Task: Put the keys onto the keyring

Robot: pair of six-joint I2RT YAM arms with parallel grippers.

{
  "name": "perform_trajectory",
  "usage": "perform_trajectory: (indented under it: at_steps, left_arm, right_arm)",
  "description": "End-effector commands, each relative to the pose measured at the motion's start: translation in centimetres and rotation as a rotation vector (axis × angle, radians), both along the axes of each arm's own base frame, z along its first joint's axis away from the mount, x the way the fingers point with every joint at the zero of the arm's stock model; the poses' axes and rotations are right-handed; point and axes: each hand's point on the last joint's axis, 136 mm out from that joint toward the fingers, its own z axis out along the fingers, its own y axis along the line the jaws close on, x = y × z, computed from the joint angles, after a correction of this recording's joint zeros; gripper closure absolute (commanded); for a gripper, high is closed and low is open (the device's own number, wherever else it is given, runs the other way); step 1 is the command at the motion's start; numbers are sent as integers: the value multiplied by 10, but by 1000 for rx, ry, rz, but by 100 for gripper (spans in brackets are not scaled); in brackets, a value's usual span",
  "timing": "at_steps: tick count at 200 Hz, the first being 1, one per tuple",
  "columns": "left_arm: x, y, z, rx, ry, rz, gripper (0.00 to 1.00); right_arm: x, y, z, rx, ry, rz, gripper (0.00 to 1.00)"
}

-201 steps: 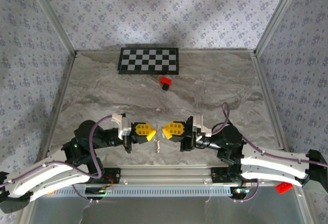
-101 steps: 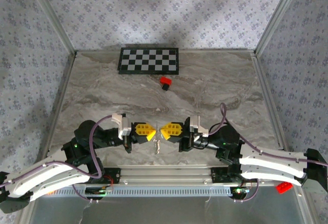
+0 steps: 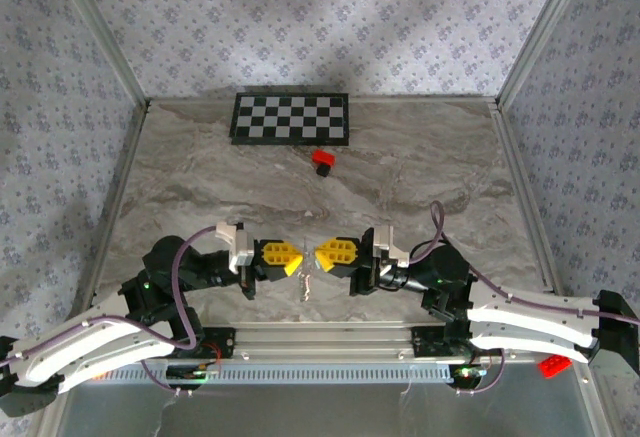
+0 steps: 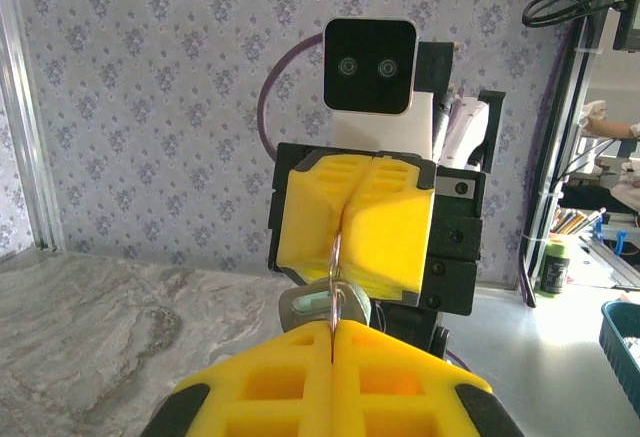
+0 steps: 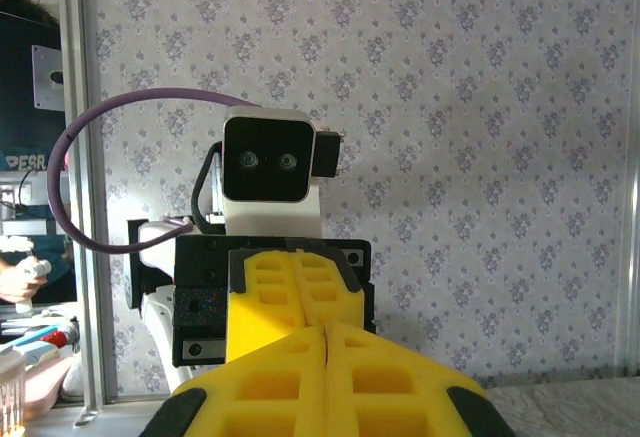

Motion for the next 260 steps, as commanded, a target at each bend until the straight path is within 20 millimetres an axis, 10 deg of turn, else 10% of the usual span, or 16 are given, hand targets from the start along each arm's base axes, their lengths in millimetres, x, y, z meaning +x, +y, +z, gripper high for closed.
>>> perform_trajectory:
  at_steps: [1,260]
  left_arm:
    - [-7,4,18,-67,-21,-24,100]
    - [-3,5,17,-72,-24,3,100]
  right_arm:
    - [0,-5,10,46,-22,-21,100]
    - [-2,-3,9,46,-14,-3,100]
